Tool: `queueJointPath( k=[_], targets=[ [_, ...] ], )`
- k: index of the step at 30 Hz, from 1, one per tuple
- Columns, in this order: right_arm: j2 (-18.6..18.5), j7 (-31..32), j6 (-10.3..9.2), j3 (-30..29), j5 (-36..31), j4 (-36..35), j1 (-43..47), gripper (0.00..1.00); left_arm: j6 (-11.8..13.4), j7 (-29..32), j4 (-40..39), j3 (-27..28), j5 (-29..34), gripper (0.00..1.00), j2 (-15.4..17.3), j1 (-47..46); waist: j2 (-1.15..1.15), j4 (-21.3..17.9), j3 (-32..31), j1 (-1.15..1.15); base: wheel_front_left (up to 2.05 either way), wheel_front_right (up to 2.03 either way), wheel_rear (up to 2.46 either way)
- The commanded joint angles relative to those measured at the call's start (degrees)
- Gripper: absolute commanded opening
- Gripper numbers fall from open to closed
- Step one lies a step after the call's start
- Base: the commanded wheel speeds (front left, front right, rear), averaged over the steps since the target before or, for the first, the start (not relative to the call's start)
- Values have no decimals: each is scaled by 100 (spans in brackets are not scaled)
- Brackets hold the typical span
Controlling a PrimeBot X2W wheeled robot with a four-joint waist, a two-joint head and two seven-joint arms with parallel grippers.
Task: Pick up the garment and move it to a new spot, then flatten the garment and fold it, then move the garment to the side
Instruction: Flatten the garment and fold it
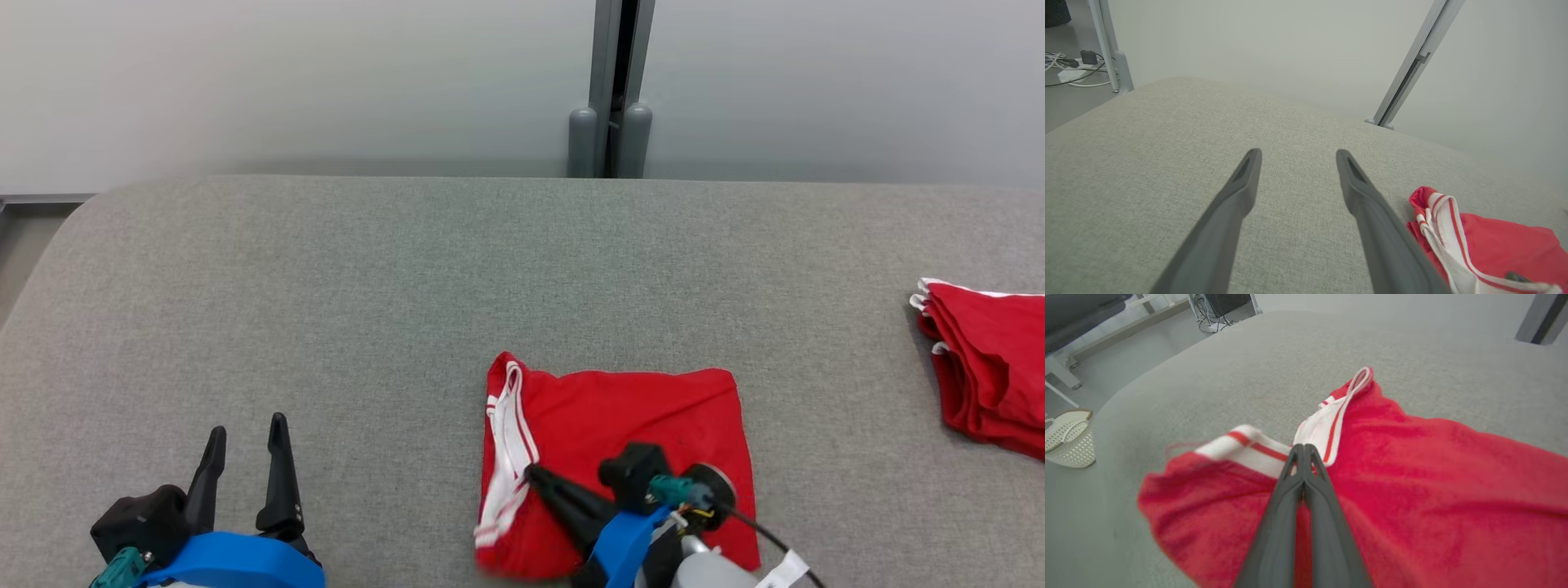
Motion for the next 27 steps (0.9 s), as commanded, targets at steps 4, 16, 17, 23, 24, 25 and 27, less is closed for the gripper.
queueJointPath(
  k=[4,16,17,23,24,25,27],
  targets=[
    [-19,86,1,744,49,-152,-48,0,46,-45,-12,59,-26,100,1,15,0,-59,-8,0,0,0,0],
    [-16,-608,1,-346,-507,-443,-19,100,-133,-146,115,-16,87,100,-59,-161,0,-510,-143,0,0,0,0],
    [-17,-640,1,-543,-580,-503,27,100,-141,-151,141,-44,113,100,-70,-190,0,-553,-167,0,0,0,0],
    [-16,-703,1,-1617,-945,-797,585,100,-254,-198,273,-166,168,100,-226,-255,0,-739,-329,0,0,0,0],
    [-16,-707,1,-1807,-968,-840,700,100,-314,-199,280,-172,95,100,-281,-221,0,-763,-355,0,0,0,0],
    [-16,-707,1,-1807,-968,-840,700,100,-314,-199,280,-172,95,100,-281,-221,0,-763,-355,0,0,0,0],
    [-16,-712,1,-2211,-965,-956,941,100,-387,-214,344,-157,61,100,-319,-134,0,-802,-404,0,0,0,0]
  ],
)
